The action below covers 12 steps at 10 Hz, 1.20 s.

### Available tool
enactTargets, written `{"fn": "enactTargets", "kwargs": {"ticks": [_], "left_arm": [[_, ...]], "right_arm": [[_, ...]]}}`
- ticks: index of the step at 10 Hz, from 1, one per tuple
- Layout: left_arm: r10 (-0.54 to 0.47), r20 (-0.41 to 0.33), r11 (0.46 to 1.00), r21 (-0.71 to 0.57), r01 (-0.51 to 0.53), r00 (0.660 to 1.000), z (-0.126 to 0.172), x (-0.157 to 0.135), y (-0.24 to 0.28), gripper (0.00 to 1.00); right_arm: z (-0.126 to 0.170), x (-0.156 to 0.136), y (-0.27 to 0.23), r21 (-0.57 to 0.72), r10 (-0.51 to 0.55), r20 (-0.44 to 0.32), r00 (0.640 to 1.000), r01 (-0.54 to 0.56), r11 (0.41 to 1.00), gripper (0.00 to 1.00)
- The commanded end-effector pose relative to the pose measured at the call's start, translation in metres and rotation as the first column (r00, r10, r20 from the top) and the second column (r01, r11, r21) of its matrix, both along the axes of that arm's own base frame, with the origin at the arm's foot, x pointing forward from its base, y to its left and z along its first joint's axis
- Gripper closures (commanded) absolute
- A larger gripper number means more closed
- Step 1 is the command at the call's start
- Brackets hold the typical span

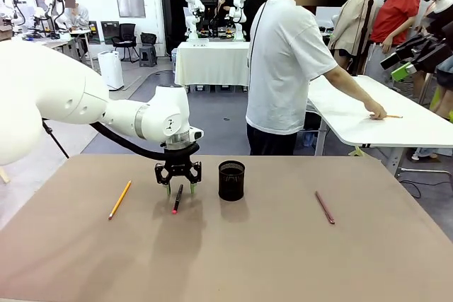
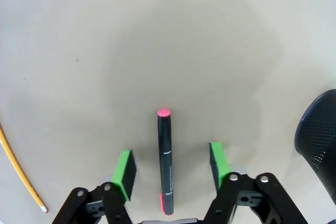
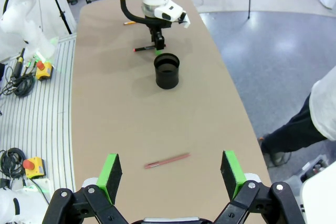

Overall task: Place the pens into the pen holder.
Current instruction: Pick up a writing instrument from the table and place it into the Pen holder.

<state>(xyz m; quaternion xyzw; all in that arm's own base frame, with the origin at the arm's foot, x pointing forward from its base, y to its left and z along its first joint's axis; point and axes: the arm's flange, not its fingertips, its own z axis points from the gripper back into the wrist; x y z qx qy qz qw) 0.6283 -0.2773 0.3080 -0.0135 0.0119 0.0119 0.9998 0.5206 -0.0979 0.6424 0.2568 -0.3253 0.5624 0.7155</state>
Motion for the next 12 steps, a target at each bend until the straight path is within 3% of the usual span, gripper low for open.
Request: {"fn": "enactTargets", "kwargs": {"ticks": [1,2,8,9,10,12], "left_arm": [[0.017,-0.016,1.0,0.001,-0.017,1.0,0.003,0.005,0.001,0.81],[0.022,-0.016,1.0,0.002,-0.022,1.0,0.003,0.004,0.001,1.0],[-0.013,-0.019,0.999,0.03,0.014,1.0,0.006,-0.001,0.011,1.0],[-0.052,-0.006,0.998,0.047,0.052,0.999,0.014,-0.005,0.014,1.0],[-0.143,-0.011,0.99,-0.014,0.143,0.99,0.027,-0.014,0.014,1.0],[-0.353,0.085,0.927,-0.103,0.36,0.932,0.075,-0.032,0.025,1.0]], "right_arm": [[0.0,-0.002,0.001,0.004,0.004,0.003,1.0,-0.004,1.0,0.0],[0.0,-0.002,0.001,0.004,0.004,0.003,1.0,-0.004,1.0,0.0],[0.0,-0.002,0.001,0.004,0.004,0.003,1.0,-0.004,1.0,0.0],[0.0,-0.002,0.001,0.004,0.004,0.003,1.0,-0.004,1.0,0.0],[0.0,-0.002,0.001,0.004,0.004,0.003,1.0,-0.004,1.0,0.0],[0.0,-0.002,0.001,0.004,0.004,0.003,1.0,-0.004,1.0,0.0]]}}
